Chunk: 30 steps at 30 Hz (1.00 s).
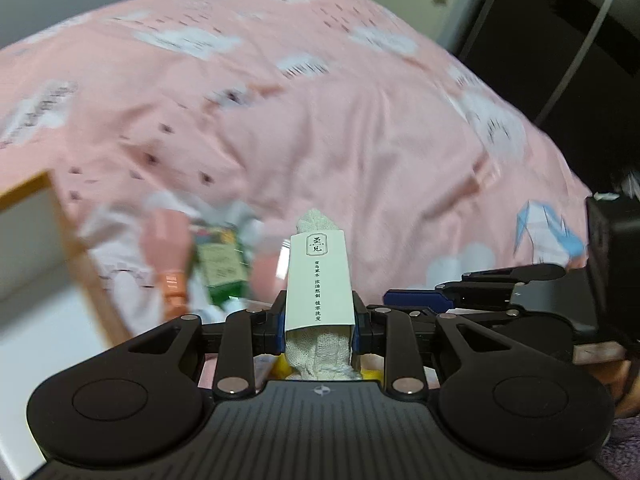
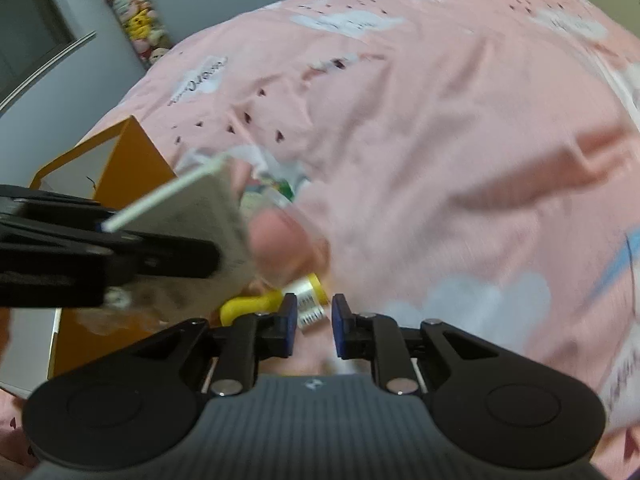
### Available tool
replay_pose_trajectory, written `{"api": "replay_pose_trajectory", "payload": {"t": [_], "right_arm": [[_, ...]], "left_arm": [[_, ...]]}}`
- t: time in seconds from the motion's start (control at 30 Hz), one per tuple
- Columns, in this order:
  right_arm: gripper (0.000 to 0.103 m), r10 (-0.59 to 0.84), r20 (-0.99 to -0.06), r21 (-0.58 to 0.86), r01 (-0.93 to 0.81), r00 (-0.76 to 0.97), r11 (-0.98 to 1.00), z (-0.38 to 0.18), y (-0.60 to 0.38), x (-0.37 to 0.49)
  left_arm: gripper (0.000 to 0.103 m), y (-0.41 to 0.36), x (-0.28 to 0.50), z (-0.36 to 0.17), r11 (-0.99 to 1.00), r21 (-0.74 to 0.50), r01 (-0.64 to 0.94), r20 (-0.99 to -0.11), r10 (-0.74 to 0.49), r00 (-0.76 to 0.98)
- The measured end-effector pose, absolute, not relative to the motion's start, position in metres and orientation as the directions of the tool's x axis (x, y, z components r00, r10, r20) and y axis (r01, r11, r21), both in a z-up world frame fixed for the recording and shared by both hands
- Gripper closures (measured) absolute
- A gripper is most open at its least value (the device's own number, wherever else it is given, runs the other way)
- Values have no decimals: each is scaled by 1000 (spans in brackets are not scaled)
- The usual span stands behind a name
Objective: Organize rigid objects
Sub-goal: 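Carry the pouch to the box while right tool grasps the pink sponge cup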
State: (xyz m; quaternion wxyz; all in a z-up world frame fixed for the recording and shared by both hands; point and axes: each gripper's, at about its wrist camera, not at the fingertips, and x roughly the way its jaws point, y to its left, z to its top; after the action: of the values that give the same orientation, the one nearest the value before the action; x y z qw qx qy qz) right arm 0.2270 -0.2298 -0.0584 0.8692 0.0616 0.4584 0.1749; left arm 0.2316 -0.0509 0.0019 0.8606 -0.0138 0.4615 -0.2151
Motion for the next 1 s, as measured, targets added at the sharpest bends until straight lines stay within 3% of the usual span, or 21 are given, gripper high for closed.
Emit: {"api": "replay_pose_trajectory", "payload": {"t": [0.07, 0.27, 0.63, 0.83, 1.0], "right_arm": [[63, 375, -768, 285, -248, 520, 926, -56, -225, 235], [47, 427, -755, 393, -178, 498, 902, -61, -210, 262], [37, 486, -771, 524, -24, 412, 851, -98, -205, 305], [38, 493, -767, 518, -56, 410, 853, -101, -201, 311], [38, 478, -741, 459, -162, 472, 873, -70, -195, 296]], "left_arm": [[72, -36, 227, 12, 920, -227, 318, -770, -370, 520], [72, 11, 210, 37, 953, -238, 188, -710, -302, 635], [72, 72, 201, 12, 982, -188, 2, -789, -153, 595], [72, 91, 186, -12, 984, -169, -55, -835, -113, 538], [72, 100, 173, -16, 990, -120, -77, -837, -59, 544]]}}
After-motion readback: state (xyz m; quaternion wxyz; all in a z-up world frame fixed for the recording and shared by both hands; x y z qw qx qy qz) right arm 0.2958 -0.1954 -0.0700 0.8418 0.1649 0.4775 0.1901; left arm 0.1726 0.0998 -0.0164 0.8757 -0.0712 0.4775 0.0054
